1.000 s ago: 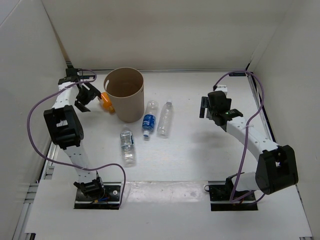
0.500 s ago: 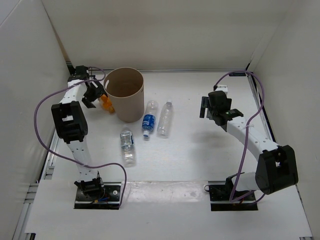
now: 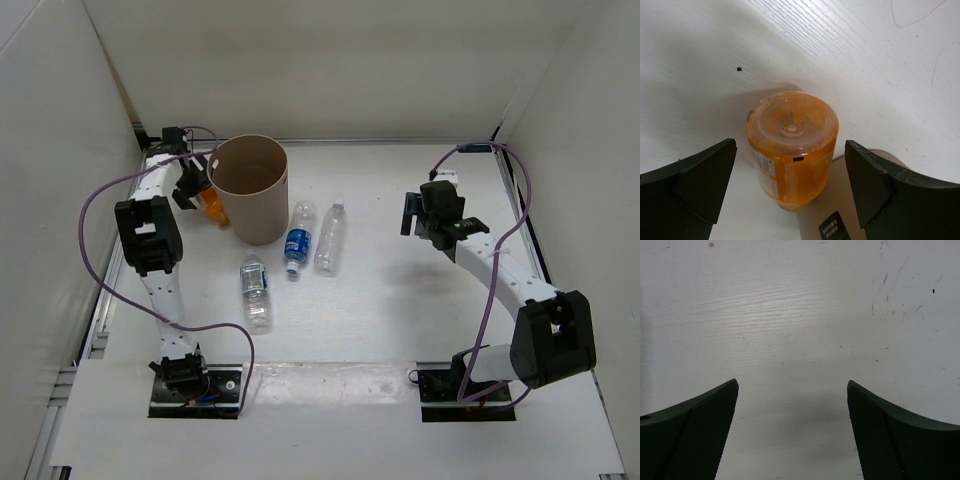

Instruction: Put the plastic bottles in the bin

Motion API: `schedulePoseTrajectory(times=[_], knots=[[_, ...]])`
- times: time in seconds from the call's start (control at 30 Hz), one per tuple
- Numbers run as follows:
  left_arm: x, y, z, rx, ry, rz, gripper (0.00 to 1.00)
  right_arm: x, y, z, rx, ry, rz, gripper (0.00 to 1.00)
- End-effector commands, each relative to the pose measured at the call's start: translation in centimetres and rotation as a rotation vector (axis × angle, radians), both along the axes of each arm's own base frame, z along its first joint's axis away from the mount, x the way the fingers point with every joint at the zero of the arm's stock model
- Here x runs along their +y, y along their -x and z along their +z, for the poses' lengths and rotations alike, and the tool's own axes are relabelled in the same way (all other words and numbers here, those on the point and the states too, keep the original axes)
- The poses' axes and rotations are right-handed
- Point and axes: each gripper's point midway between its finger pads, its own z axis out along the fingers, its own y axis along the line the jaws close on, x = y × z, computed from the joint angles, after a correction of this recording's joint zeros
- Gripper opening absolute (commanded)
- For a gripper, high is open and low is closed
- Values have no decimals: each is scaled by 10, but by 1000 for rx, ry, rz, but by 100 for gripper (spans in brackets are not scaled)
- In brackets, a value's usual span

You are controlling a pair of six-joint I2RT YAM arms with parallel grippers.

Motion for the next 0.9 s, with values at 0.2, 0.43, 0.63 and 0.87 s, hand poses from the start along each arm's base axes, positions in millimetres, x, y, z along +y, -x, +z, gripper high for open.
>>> schedulePoseTrajectory(times=[0.2,0.43,0.63,0.87], knots=[[-9,5,-5,20,-23,-33,96,3,-14,19,-58,-26,6,90],[-2,20,-7,43,-54,-22,67,2,-14,18,-50,-42,10,90],[10,38,2,76,-94,23,45,1,-15,15,-34,-53,14,90],[38,72,91,-62,-228,216,35,3,-15,13,-12,-64,28,90]])
